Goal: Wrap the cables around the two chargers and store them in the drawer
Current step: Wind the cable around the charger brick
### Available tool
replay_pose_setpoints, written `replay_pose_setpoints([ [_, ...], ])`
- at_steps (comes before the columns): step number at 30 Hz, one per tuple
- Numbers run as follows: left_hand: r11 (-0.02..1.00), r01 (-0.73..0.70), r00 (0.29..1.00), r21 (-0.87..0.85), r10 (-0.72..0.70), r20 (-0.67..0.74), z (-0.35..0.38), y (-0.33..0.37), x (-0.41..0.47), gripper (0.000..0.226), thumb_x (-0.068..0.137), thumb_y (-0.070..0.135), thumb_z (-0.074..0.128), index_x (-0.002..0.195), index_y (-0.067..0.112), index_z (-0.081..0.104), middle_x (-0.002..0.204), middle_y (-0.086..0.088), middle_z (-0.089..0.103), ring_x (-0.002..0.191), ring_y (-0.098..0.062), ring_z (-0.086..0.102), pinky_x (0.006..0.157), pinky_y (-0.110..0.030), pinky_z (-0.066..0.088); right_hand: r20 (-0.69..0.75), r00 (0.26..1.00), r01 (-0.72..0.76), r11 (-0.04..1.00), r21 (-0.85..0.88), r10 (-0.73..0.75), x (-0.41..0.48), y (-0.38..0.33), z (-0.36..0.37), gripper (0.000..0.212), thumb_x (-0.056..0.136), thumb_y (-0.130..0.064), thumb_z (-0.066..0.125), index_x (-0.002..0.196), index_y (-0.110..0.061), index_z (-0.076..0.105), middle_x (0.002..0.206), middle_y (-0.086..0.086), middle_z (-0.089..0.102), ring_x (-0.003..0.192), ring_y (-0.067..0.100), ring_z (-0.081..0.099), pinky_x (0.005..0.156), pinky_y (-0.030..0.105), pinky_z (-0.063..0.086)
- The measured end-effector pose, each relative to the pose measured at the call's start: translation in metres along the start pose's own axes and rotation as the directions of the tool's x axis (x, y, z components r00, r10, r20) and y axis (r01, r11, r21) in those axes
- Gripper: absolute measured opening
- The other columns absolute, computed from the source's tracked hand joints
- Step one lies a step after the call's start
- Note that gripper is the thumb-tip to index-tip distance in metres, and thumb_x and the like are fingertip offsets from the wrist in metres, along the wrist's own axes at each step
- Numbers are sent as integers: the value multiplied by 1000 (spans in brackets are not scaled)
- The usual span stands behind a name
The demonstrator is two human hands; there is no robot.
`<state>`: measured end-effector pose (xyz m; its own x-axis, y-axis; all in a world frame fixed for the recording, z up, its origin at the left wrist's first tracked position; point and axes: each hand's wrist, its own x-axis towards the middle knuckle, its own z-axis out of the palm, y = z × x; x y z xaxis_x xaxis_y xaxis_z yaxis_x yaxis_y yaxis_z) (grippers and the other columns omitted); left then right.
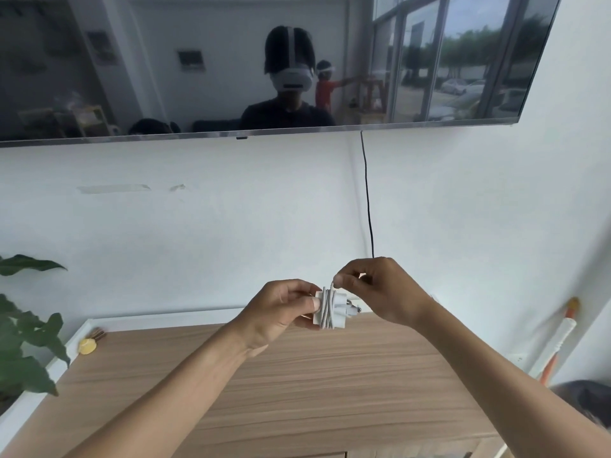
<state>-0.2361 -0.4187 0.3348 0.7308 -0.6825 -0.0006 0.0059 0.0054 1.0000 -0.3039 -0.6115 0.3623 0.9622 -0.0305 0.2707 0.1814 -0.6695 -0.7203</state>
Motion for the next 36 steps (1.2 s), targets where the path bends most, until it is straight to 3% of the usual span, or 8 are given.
replay_pose_setpoints([
  [5, 980, 1, 999, -199, 9, 47, 1, 10, -1, 37, 80, 13, 61, 109, -10, 60, 91, -17, 69, 80, -25, 68, 72, -34, 58, 36, 998, -51, 992, 113, 47, 1, 20, 20, 29, 89, -1, 53, 72, -18, 68, 52, -12, 51, 49, 5, 37, 53, 20, 35],
  [7, 966, -19, 999, -256, 28, 32, 1, 14, 0, 32, 82, 12, 61, 107, -9, 62, 89, -16, 70, 81, -24, 68, 72, -33, 59, -8, 999, -47, 991, 123, 48, -3, 22, 34, 42, 90, -3, 53, 53, -23, 52, 43, -11, 35, 45, 6, 26, 48, 21, 27],
  [9, 959, -32, 999, -283, 23, -35, -1, 17, 2, 26, 90, 7, 60, 106, -12, 62, 94, -21, 67, 85, -29, 67, 74, -32, 59, -66, 998, -3, 993, 122, 11, -8, 21, 47, 45, 94, -13, 55, 53, -32, 55, 41, -10, 34, 44, 7, 26, 47, 19, 24],
  [14, 992, -31, 962, -123, -4, -272, -10, 8, 8, 16, 92, 3, 58, 100, -9, 65, 93, -22, 67, 84, -28, 66, 69, -29, 59, -84, 993, 72, 995, -66, -77, -14, 22, 61, 24, 96, -22, 54, 81, -14, 70, 49, -21, 51, 49, 5, 44, 49, 13, 29],
  [18, 999, -15, 904, 46, 33, -426, -16, -4, 10, 4, 88, 3, 64, 89, 2, 67, 83, -15, 68, 74, -23, 67, 73, -34, 60, -36, 982, 166, 933, -320, -187, -12, 15, 58, 28, 97, -33, 44, 85, -19, 65, 73, -8, 62, 67, 14, 54, 61, 34, 47],
  [20, 983, 8, 884, 183, 78, -460, -17, -9, 12, 3, 85, 6, 67, 87, 8, 66, 76, -7, 67, 69, -20, 68, 74, -35, 60, -13, 980, 177, 906, -385, -196, -11, 9, 53, 28, 98, -35, 42, 89, -21, 65, 84, -5, 65, 76, 20, 58, 65, 34, 48],
  [32, 917, -7, 985, 398, 75, -155, -15, -9, 1, 9, 82, 7, 70, 91, 7, 66, 75, -1, 66, 70, -15, 64, 71, -34, 59, -40, 948, 252, 826, -504, -314, -7, 8, 30, 20, 90, -44, 57, 83, -27, 66, 77, -9, 61, 64, 15, 56, 56, 26, 35],
  [36, 983, 35, 998, 179, -24, -64, -14, -8, -3, 15, 85, 4, 66, 99, -3, 64, 83, -12, 68, 77, -22, 67, 70, -32, 58, -46, 987, 141, 971, -193, -153, -4, 6, 22, 16, 87, -40, 64, 77, -29, 68, 72, -12, 65, 59, 5, 51, 57, 25, 42],
])
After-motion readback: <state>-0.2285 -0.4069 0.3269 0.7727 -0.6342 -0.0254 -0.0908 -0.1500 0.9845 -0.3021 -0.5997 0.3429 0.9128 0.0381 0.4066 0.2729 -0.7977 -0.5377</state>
